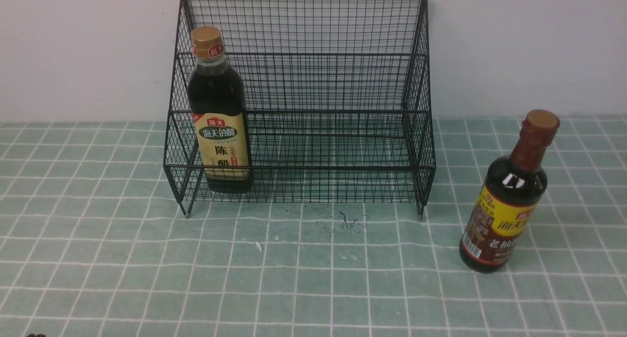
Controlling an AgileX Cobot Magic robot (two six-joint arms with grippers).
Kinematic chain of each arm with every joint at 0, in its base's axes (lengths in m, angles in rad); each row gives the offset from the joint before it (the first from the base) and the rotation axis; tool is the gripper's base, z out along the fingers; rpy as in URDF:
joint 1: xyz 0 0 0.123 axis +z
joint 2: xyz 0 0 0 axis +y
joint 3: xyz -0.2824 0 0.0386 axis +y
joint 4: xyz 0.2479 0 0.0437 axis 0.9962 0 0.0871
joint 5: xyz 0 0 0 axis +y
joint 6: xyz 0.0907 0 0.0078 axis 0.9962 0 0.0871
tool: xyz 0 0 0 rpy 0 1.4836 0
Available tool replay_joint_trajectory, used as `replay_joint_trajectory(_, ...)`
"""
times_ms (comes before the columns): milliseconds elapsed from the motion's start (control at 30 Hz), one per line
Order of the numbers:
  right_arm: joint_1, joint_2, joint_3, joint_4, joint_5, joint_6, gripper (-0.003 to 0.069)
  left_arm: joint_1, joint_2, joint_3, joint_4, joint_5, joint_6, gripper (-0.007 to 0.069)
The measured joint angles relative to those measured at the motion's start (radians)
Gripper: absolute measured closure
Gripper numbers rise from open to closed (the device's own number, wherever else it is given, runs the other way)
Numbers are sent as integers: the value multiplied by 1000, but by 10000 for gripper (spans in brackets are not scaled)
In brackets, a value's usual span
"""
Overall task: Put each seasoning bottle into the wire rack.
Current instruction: Use the right arm to grab the condiment bottle closest to it
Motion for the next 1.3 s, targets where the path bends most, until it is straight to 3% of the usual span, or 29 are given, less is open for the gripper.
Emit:
replay_joint_trajectory(133, 31, 163, -76, 185, 29, -246, 351, 0, 0, 0, 0, 0, 0, 631)
replay_joint_trajectory(200, 60, 228, -91, 233, 29, -335, 253, 0, 0, 0, 0, 0, 0, 631)
replay_joint_trajectory(267, 79, 255, -92, 250, 20, -381, 204, 0, 0, 0, 0, 0, 0, 631)
replay_joint_trajectory(300, 99, 305, -92, 263, 3, -425, 118, 0, 0, 0, 0, 0, 0, 631)
replay_joint_trajectory(500, 111, 393, -92, 267, -20, -445, -6, 0, 0, 0, 0, 0, 0, 631)
replay_joint_trajectory(867, 111, 445, -92, 108, 3, -379, 6, 0, 0, 0, 0, 0, 0, 631)
replay_joint_trajectory(1033, 111, 470, -92, 44, 38, -323, 69, 0, 0, 0, 0, 0, 0, 631)
replay_joint_trajectory(1067, 111, 470, -92, 43, 40, -321, 85, 0, 0, 0, 0, 0, 0, 631)
replay_joint_trajectory(1133, 111, 474, -92, 34, 54, -311, 187, 0, 0, 0, 0, 0, 0, 631)
replay_joint_trajectory(1233, 111, 474, -92, 22, 58, -310, 390, 0, 0, 0, 0, 0, 0, 631)
replay_joint_trajectory(1300, 111, 471, -92, 5, 55, -311, 387, 0, 0, 0, 0, 0, 0, 631)
